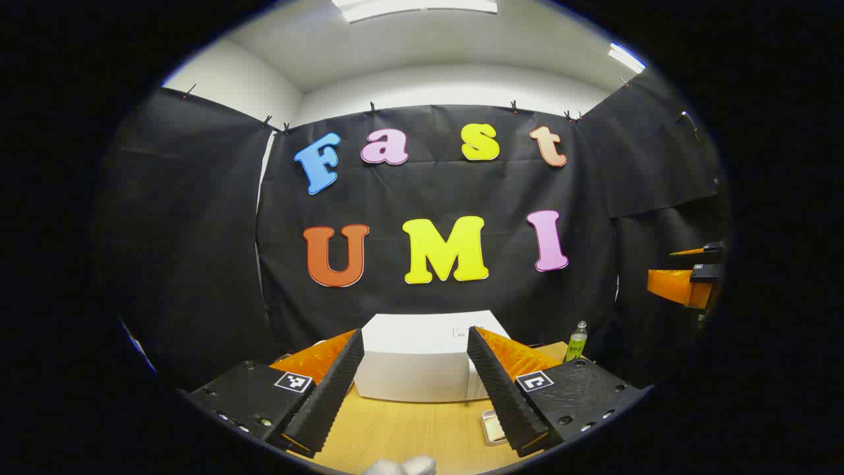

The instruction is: Open the microwave oven with the left hand, put the food in, and close the microwave oven.

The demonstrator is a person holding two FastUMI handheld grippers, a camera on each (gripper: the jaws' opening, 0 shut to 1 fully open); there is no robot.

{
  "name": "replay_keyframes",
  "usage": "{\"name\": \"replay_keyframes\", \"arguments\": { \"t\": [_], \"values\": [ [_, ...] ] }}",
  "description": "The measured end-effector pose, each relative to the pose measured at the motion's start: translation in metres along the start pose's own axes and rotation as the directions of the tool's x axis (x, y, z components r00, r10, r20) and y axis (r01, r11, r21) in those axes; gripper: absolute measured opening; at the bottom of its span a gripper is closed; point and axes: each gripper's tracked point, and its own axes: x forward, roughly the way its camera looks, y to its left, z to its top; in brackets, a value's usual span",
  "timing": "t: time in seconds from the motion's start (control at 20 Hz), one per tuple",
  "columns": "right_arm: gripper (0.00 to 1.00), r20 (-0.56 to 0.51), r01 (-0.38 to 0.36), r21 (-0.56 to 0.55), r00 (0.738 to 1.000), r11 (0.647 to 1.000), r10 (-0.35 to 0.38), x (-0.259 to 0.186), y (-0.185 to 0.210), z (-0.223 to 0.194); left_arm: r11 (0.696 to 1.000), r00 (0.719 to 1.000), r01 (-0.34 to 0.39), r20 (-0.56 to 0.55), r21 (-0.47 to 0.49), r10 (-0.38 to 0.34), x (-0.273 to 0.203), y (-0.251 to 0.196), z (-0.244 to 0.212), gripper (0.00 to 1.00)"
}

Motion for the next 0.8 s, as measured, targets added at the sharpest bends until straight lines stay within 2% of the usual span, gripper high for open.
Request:
{"name": "replay_keyframes", "arguments": {
  "t": [0.05,0.1,0.2,0.25,0.35,0.4,0.8],
  "values": [
    [1.0,0.0,-0.001,0.003,1.0,1.0,0.001,0.0,0.0,-0.001,1.0,1.0,0.001,-0.001,-0.001,-0.001,0.003,0.0,-0.001,0.87],
    [1.0,-0.001,-0.002,0.003,1.0,1.0,0.002,0.002,0.0,0.0,1.0,1.0,0.0,-0.003,0.001,0.0,0.006,0.0,-0.002,0.96],
    [1.0,-0.002,-0.002,0.001,1.0,1.0,0.002,0.004,-0.002,-0.001,1.0,1.0,-0.004,-0.003,0.003,0.004,0.009,-0.001,-0.004,0.96],
    [0.94,0.001,0.0,0.0,1.0,1.0,0.0,0.004,-0.002,0.0,1.0,1.0,-0.005,-0.003,0.004,0.005,0.011,0.0,-0.005,0.97],
    [0.94,0.002,0.003,-0.009,1.0,1.0,-0.003,0.005,-0.004,-0.002,1.0,1.0,-0.005,-0.006,0.006,0.005,0.015,-0.003,-0.01,0.97],
    [1.0,0.0,0.003,-0.012,1.0,1.0,-0.003,0.006,-0.005,-0.003,1.0,1.0,-0.004,-0.009,0.012,0.004,0.017,-0.004,-0.012,0.96],
    [1.0,-0.013,0.015,0.003,1.0,1.0,-0.015,0.013,-0.011,-0.005,1.0,0.999,0.02,-0.025,0.011,-0.02,0.035,-0.018,-0.032,0.96]
  ]
}}
